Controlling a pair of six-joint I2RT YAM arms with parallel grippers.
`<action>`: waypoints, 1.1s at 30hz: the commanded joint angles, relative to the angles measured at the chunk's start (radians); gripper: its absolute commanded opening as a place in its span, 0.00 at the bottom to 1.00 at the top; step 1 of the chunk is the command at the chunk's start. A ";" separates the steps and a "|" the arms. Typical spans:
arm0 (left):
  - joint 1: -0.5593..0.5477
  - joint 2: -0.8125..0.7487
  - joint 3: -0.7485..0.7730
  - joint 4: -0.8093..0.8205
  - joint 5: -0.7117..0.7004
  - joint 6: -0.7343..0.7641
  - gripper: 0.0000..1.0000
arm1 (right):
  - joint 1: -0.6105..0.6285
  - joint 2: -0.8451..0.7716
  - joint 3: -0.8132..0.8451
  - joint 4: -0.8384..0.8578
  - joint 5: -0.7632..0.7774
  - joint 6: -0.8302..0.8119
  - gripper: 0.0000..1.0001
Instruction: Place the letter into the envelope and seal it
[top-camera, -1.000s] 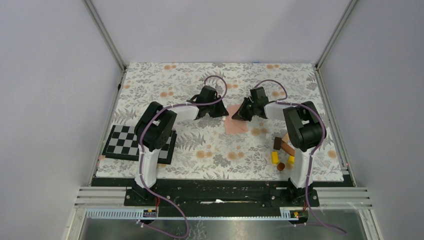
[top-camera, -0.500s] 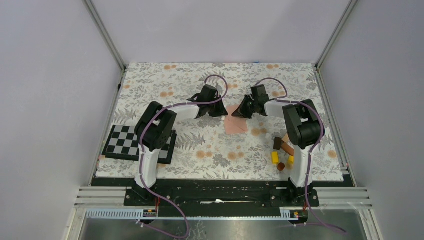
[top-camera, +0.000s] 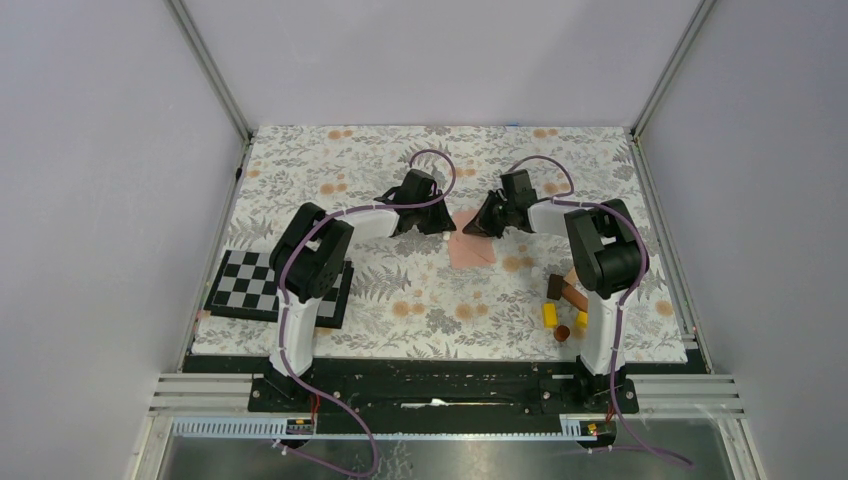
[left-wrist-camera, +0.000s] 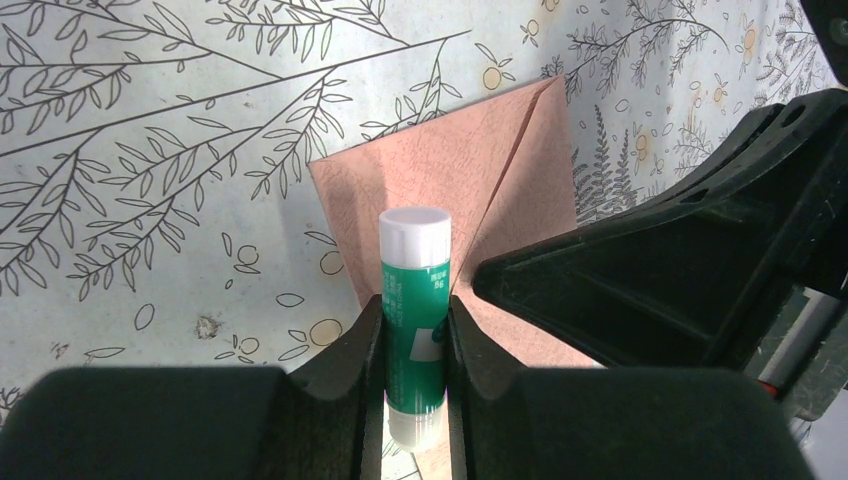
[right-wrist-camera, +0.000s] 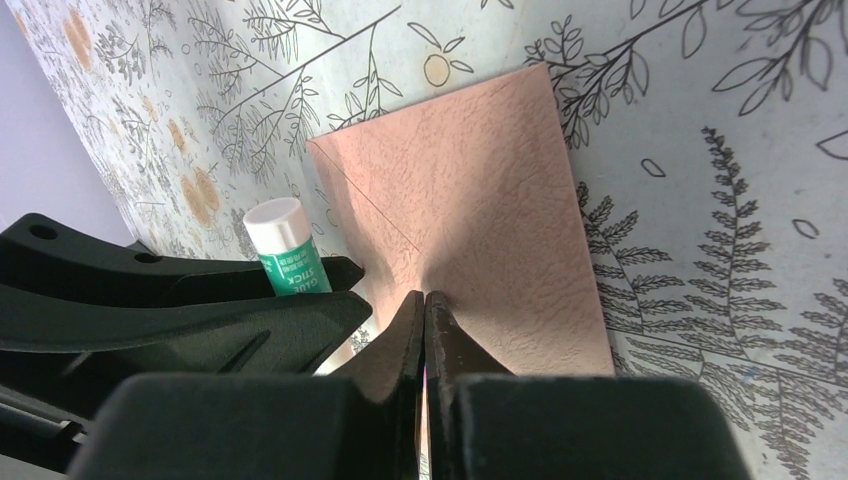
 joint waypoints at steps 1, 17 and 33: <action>0.007 0.027 0.020 -0.048 -0.064 0.006 0.00 | 0.023 -0.027 -0.021 -0.047 0.005 -0.028 0.00; 0.009 0.032 0.022 -0.052 -0.067 -0.001 0.00 | 0.050 -0.035 -0.060 -0.030 -0.008 -0.021 0.00; 0.015 0.040 0.023 -0.051 -0.059 -0.005 0.00 | 0.060 -0.043 -0.086 -0.022 0.013 -0.007 0.00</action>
